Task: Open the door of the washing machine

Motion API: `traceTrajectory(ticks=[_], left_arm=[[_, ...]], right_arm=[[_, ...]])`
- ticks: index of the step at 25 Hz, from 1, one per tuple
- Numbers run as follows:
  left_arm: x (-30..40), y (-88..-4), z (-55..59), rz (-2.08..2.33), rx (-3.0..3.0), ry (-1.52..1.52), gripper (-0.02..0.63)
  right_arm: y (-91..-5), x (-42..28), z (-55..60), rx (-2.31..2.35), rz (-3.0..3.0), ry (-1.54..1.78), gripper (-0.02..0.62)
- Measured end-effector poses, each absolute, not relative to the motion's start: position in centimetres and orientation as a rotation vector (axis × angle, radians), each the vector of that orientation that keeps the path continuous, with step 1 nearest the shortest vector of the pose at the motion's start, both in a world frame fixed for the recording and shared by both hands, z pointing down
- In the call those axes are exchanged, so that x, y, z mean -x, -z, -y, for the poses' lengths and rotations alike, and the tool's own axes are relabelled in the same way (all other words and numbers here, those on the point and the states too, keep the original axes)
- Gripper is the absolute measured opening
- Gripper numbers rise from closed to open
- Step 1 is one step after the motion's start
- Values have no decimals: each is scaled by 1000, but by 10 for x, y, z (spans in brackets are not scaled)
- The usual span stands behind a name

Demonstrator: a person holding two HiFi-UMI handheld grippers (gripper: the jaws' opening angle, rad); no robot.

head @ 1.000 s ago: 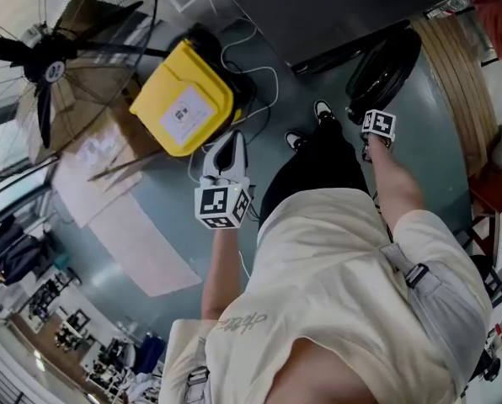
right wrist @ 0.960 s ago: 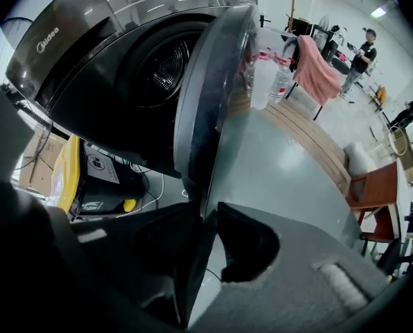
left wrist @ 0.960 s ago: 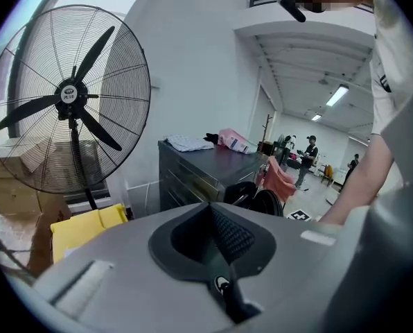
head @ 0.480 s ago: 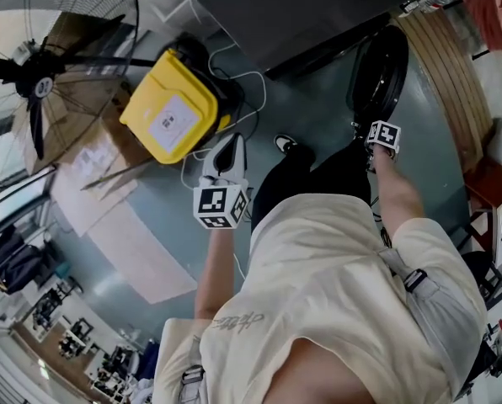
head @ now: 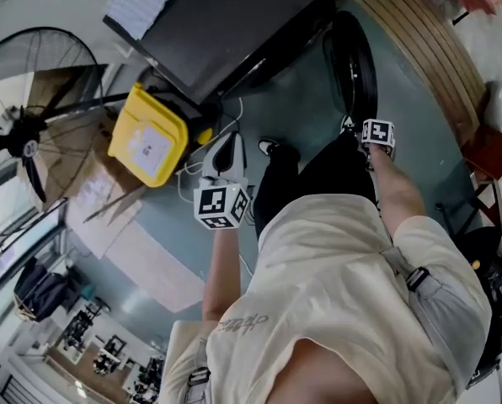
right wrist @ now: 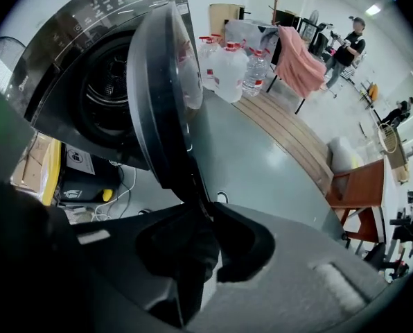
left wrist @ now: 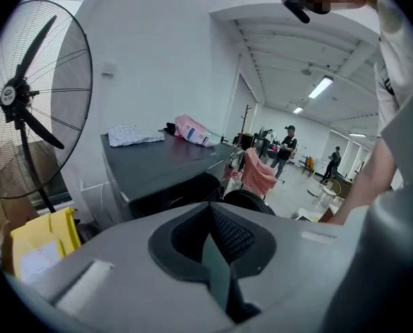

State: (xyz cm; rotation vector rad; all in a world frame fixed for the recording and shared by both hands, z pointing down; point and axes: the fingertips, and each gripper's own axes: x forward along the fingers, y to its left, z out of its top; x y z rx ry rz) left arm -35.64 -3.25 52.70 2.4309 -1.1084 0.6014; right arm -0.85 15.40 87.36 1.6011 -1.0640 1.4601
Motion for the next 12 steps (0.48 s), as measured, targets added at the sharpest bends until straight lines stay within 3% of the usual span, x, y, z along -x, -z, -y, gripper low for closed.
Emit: traceTrajectory(ticks=[12], left_arm=[[206,-544,38,1034,-2431,-560,14]], right_arm=[[-874,-104,-162,-1513,1171,-1445,75]])
